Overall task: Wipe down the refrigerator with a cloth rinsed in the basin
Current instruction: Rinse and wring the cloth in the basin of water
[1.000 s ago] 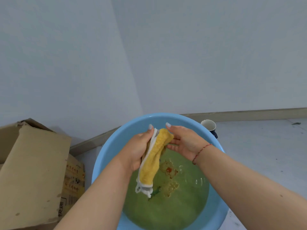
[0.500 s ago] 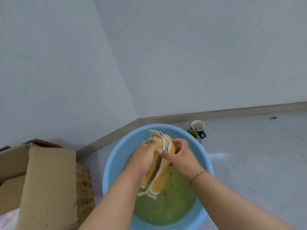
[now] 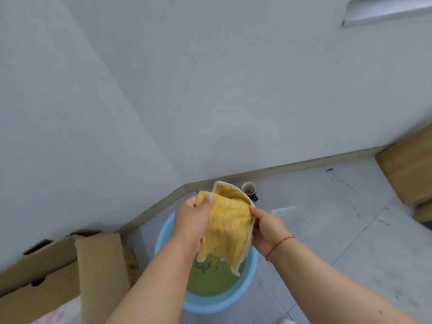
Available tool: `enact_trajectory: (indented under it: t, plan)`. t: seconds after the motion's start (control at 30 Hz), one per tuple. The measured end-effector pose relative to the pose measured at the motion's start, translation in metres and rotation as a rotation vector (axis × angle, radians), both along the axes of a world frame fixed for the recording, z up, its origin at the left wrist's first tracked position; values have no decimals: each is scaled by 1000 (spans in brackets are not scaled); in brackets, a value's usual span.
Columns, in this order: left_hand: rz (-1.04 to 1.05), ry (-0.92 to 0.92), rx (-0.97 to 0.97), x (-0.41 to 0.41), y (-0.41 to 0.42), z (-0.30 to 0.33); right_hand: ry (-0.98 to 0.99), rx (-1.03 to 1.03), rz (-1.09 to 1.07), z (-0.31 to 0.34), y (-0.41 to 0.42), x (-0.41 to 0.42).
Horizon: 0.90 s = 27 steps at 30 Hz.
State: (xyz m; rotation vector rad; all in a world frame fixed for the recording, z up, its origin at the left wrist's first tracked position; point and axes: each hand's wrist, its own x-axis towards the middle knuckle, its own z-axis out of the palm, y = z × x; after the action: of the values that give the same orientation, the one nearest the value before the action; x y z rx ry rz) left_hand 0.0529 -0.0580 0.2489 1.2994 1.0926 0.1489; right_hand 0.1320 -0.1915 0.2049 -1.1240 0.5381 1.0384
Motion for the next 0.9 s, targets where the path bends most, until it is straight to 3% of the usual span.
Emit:
enact_trajectory:
  t: [0.13,0.23,0.3,0.37,0.43,0.57,0.67,0.8,0.9]
  plan:
    - [90,45,70,21,-11,49,29,-53,-34,49,-26,24]
    - [-37,-2,57,40,-31,87,-135,17,38,88,-61,49]
    - [-161,-70,54,49,-44,108,-358,26,219,110,-84,64]
    - [-277,-118,91,61,-57,127,-719,-244,454,130,-105,80]
    - [-381,-98,188,72,-72,143,-1011,-506,546,150,-123,92]
    - [-555,-97,483,96,-100,166,-1187,-644,375,183,-164,106]
    - [-694,-188,615,111,-119,189,-1070,-472,159,211,-201,105]
    - [-760,-477,98,114,-158,234,-812,-85,-101,246,-244,83]
    - [-848,-388,-241,110,-195,239,-682,119,-329,264,-267,60]
